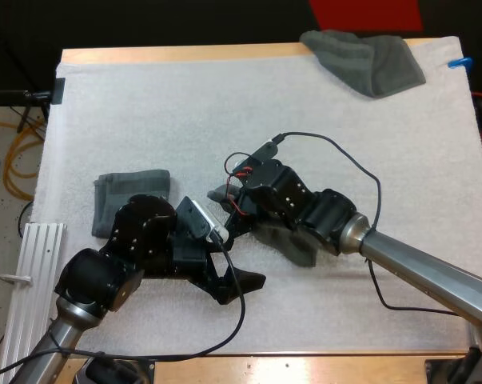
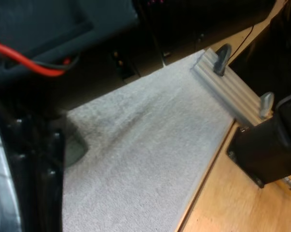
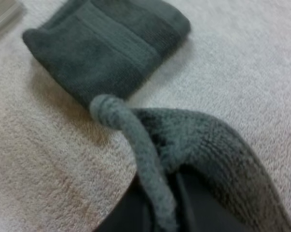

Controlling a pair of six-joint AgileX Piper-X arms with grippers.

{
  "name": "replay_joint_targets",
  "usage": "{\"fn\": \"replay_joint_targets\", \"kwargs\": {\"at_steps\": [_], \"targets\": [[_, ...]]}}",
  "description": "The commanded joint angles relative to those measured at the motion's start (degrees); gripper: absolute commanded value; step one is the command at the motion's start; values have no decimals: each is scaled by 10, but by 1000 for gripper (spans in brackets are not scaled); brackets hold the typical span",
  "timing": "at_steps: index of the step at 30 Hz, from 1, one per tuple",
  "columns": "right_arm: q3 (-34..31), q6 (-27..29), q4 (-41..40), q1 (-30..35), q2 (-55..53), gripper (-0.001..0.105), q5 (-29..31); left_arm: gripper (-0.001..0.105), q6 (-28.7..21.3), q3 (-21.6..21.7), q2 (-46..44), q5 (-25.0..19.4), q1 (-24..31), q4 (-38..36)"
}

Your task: Pick towel from pile fold and stack

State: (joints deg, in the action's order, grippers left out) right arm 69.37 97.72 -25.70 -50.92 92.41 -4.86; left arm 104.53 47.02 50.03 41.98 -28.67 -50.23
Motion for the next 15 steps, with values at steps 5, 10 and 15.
{"fn": "replay_joint_targets", "kwargs": {"at_steps": [5, 10, 15], "targets": [[7, 37, -33, 1, 2, 45, -27, 104, -6, 0, -9, 6, -3, -8], [17, 46, -95, 1, -8, 66, -11, 104, -20, 0, -54, -88, -3, -40], [18, 56, -140, 1, -61, 66, 49, 104, -30, 0, -114, -233, 0, -96]]}}
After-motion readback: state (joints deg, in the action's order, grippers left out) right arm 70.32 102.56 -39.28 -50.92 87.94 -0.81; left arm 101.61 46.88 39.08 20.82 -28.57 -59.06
